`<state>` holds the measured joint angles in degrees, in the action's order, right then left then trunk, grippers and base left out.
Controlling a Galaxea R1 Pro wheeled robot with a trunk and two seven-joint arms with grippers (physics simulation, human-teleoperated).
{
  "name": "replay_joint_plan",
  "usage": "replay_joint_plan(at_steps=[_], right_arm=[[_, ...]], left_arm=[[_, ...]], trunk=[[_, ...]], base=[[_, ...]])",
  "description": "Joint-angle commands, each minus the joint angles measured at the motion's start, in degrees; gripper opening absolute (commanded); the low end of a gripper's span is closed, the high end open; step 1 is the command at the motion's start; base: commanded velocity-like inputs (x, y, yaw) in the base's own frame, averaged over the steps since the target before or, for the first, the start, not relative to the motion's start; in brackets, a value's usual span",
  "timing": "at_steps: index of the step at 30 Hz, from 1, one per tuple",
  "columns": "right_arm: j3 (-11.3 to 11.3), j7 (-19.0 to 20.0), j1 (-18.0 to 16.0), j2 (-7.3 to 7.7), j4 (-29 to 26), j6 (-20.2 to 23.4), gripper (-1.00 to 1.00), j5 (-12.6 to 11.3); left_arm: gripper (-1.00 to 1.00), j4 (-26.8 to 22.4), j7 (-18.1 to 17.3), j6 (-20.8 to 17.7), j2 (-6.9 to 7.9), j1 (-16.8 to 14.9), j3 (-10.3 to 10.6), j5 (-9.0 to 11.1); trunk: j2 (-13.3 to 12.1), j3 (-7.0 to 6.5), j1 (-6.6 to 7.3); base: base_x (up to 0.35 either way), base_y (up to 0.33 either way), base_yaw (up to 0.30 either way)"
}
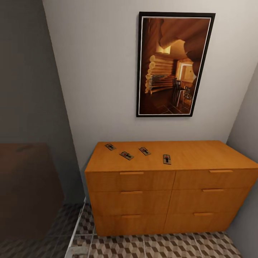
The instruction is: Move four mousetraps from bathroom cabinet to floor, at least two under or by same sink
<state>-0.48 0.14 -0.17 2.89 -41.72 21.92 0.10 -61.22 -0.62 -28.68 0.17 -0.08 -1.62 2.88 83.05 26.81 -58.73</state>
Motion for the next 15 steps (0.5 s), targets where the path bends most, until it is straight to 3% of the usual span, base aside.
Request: replay_joint_plan(at_steps=[1,9,15], right_arm=[[-0.05,0.01,0.00,-0.01,-0.16,0.35,1.00,0.00],[-0.37,-0.19,0.00,2.16,-12.27,7.98,1.00,0.05],[-0.97,-0.22,-0.48,3.82,-21.89,13.23,1.00,0.01]], left_arm=[[1.00,-0.15,-0.06,-0.34,-0.01,0.00,-0.06,0.27],[1.00,-12.72,-0.19,-6.48,-0.36,-0.02,0.07,-2.33],[1.00,-20.35,-0.27,-15.77,-0.48,-1.36,0.18,-2.80]], trunk=[[0.03,0.06,0.00],[0.03,0.06,0.00],[0.03,0.06,0.00]], base=[[0.000,0.000,0.000],[0.000,0.000,0.000],[0.000,0.000,0.000]])
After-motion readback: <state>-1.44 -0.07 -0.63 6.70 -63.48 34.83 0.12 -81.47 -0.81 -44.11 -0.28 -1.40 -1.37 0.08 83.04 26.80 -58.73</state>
